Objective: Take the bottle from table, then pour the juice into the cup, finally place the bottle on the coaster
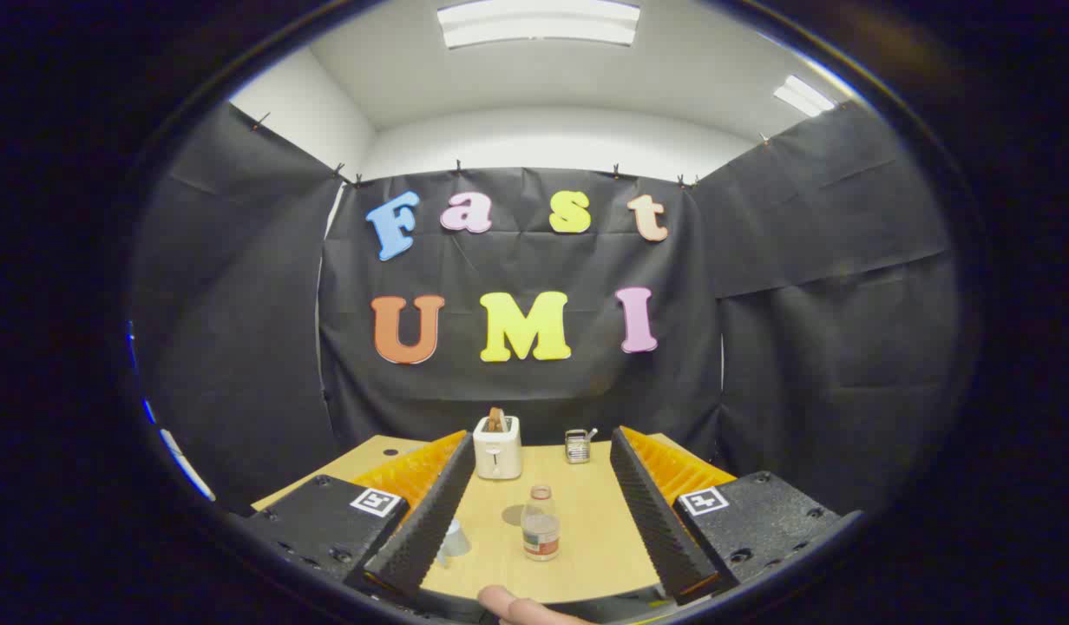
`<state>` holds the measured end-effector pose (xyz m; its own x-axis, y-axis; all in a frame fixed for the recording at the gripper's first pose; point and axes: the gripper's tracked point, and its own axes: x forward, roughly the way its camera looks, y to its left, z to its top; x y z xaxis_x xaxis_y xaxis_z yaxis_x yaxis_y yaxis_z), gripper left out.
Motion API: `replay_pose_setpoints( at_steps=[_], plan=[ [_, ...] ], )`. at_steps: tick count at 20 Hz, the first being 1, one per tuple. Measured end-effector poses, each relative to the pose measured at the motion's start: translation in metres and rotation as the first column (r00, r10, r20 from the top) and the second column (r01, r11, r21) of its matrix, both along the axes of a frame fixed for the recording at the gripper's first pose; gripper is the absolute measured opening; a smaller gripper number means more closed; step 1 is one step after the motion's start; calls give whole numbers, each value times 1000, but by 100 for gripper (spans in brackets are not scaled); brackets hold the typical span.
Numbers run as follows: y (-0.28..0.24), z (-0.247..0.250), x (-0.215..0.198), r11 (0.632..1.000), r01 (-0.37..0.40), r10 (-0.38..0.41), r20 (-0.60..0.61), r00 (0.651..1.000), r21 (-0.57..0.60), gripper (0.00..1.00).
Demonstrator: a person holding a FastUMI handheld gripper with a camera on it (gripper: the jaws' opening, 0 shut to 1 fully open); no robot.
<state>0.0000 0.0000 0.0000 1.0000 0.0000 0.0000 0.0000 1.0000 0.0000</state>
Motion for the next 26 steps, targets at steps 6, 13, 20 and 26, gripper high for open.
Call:
replay_pose_setpoints(
  at_steps=[6, 13, 20, 26],
  plan=[
    [7, -12, -1, 999, -35, 35, -30, 999, -14, 100],
    [1, -23, 3, 999, -25, 24, -35, 999, -20, 100],
    [0, -44, 12, 1000, -23, 22, -66, 998, -21, 100],
    [-7, -56, 16, 1000, -16, 15, -66, 998, -22, 100]
  ],
)
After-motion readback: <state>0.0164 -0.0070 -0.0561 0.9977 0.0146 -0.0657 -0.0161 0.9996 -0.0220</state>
